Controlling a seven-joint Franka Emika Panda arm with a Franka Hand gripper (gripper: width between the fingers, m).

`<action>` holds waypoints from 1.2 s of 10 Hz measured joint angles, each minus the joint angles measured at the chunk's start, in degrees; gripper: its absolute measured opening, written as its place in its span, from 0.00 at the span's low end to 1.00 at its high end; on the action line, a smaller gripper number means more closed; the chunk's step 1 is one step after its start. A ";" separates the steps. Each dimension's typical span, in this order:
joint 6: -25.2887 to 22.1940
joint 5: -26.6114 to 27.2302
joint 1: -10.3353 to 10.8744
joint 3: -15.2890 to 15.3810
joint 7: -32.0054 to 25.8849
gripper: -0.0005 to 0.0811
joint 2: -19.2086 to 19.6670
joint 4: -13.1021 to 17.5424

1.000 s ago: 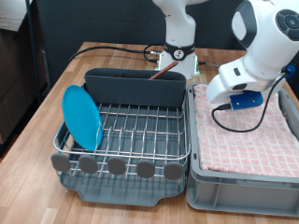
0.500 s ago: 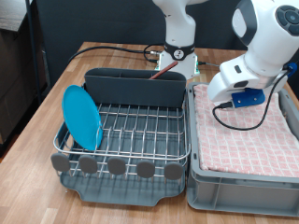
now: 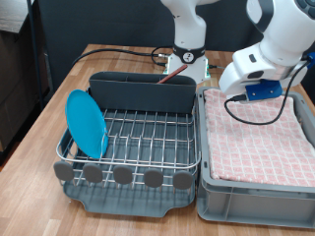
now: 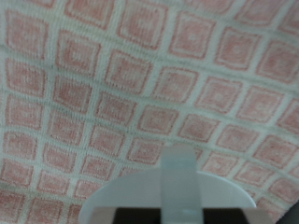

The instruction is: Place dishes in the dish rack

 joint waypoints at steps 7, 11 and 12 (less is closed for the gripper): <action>9.36 -12.87 0.04 -2.11 12.69 0.10 -5.24 0.11; 19.25 -13.53 -2.37 -6.04 12.75 0.10 -2.46 2.12; 20.48 -14.61 -2.90 -7.24 14.20 0.10 -1.45 3.37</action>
